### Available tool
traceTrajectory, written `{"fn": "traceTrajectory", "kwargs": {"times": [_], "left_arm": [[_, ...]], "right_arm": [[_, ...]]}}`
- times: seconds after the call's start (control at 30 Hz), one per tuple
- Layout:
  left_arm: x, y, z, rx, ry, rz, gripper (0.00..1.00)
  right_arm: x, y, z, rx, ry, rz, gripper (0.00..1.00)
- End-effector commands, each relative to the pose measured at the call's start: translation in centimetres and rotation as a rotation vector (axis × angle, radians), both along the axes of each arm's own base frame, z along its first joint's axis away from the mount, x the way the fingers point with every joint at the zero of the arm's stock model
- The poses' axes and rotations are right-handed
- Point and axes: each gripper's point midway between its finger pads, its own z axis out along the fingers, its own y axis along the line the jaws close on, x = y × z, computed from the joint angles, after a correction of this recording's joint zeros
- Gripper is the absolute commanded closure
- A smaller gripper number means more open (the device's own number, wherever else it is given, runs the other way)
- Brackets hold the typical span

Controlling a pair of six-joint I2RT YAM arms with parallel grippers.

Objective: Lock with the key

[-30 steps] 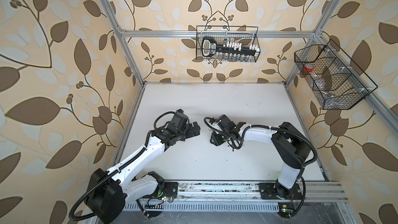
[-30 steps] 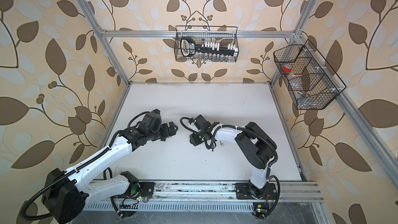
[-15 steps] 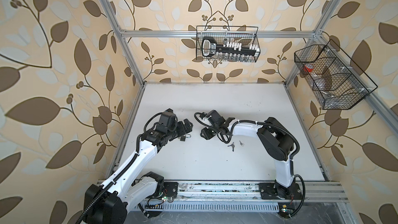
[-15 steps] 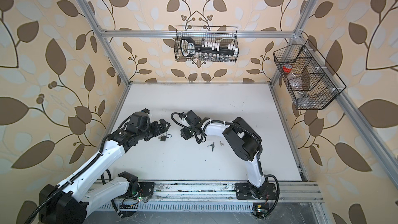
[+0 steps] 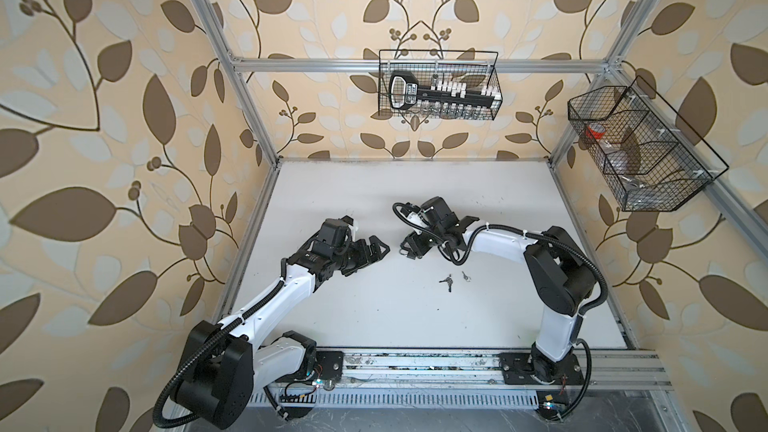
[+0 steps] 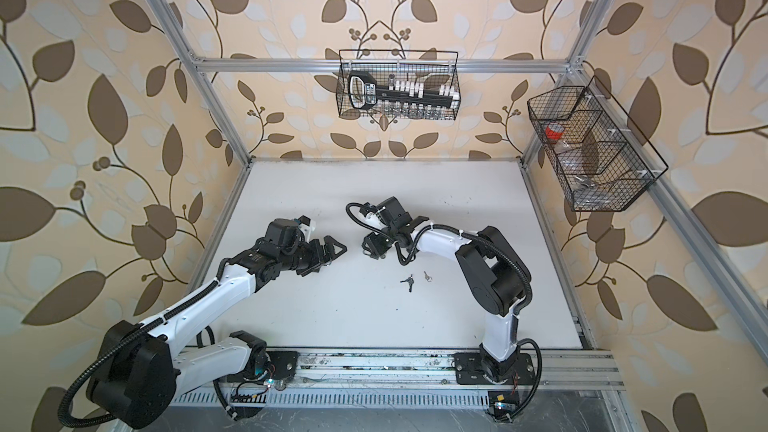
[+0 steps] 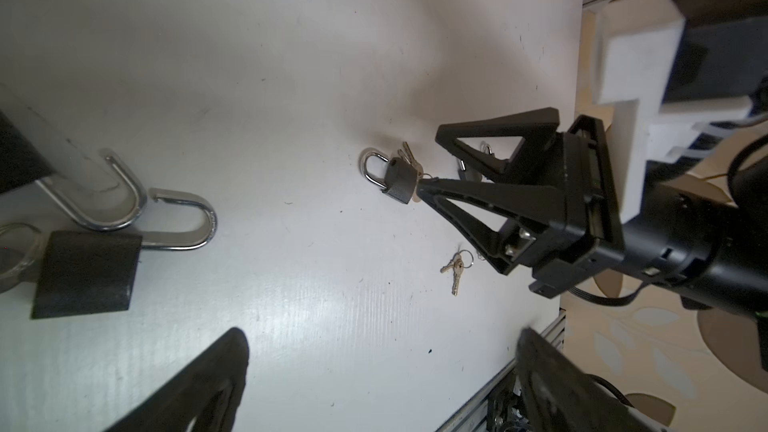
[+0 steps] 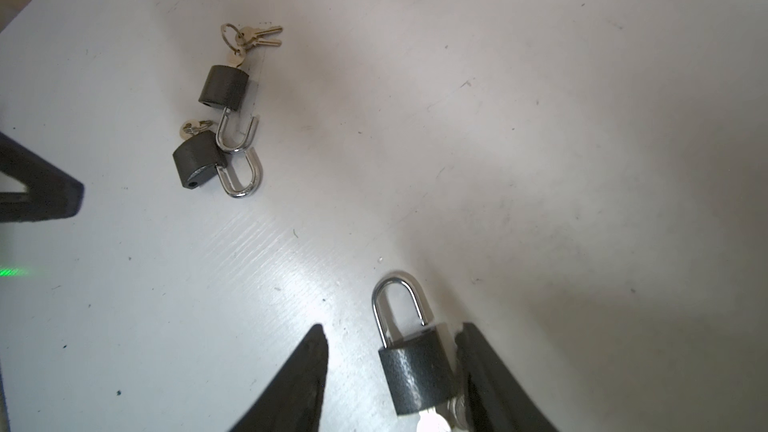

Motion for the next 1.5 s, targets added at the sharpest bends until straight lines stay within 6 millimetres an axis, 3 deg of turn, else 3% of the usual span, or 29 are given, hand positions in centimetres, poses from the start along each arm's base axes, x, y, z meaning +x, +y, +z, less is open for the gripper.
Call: {"fn": "traceTrajectory", "kwargs": {"times": [0.0, 0.27, 0.57, 0.8, 1.17, 1.47], "left_arm": [[0.0, -0.3, 1.0, -0.029, -0.042, -0.005, 0.01], [-0.1, -0.2, 1.4, -0.028, -0.049, -0.004, 0.01], [-0.3, 0.0, 1.5, -0.020, -0.050, -0.002, 0.01], [-0.2, 0.0, 1.8, -0.020, -0.052, -0.003, 0.01], [-0.2, -0.1, 1.7, -0.020, -0.048, -0.005, 0.01], [-0.2, 0.0, 2.0, -0.020, -0.053, -0.003, 0.01]], "right_arm": [[-0.5, 1.0, -0.8, -0.006, 0.044, 0.068, 0.48], [0.5, 1.2, -2.5, -0.054, 0.075, 0.051, 0.46], [-0.7, 1.5, -4.1, -0.069, 0.162, 0.089, 0.44], [-0.9, 0.0, -4.8, -0.133, 0.170, 0.053, 0.44], [-4.5, -2.8, -5.8, -0.233, 0.175, 0.035, 0.44], [-4.0, -4.1, -6.9, -0.402, 0.088, -0.025, 0.47]]}}
